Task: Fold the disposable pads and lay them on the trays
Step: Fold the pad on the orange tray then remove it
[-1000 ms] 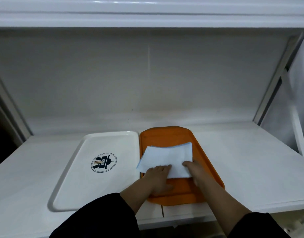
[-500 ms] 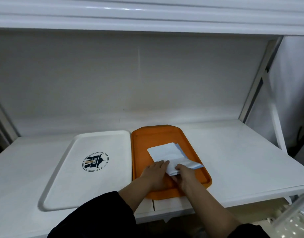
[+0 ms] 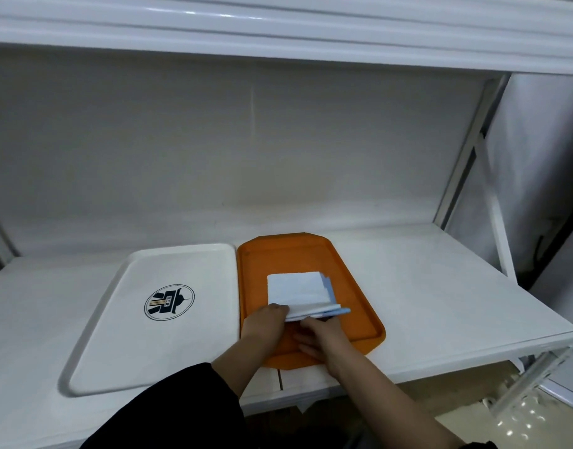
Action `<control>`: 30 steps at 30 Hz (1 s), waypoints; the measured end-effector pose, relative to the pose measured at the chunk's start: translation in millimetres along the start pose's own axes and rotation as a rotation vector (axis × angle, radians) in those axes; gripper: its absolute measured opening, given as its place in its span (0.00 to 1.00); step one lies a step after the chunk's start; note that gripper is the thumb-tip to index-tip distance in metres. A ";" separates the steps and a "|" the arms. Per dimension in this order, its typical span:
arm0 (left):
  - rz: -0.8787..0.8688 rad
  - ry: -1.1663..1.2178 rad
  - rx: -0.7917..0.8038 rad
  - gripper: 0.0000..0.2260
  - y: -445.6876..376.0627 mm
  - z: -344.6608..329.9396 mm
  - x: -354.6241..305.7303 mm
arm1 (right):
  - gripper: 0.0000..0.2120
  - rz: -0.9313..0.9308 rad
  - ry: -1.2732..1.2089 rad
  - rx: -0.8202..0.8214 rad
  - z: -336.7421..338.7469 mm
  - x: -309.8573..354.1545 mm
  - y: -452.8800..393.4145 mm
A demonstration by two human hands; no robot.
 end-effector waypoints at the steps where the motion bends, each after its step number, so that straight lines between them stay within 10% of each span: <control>1: 0.000 0.012 0.001 0.19 0.0 -1.1 3.0 | 0.29 0.057 0.069 -0.033 5.3 2.9 0.0; 6: -0.040 0.081 0.000 0.19 4.0 2.6 8.1 | 0.49 0.475 0.787 -0.335 36.1 34.0 8.3; 11: -0.126 0.112 0.063 0.16 12.3 15.5 8.9 | 0.29 0.847 1.505 -0.065 29.2 44.7 -1.4; 15: -0.093 0.375 0.061 0.10 18.1 22.1 24.0 | 0.05 0.751 1.275 0.066 26.1 63.6 -2.9; 30: 0.066 0.836 0.049 0.22 -5.4 11.3 37.7 | 0.15 0.354 0.558 0.169 33.4 49.5 -38.9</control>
Point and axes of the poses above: each hand's wrist, its own y-axis away from the middle knuckle, its own z-axis out of the back of the hand, x = y × z, the point moved 6 cm from there along -y, towards the middle knuckle, and after that the axes turned 2 degrees about y, right-handed, at the moved point
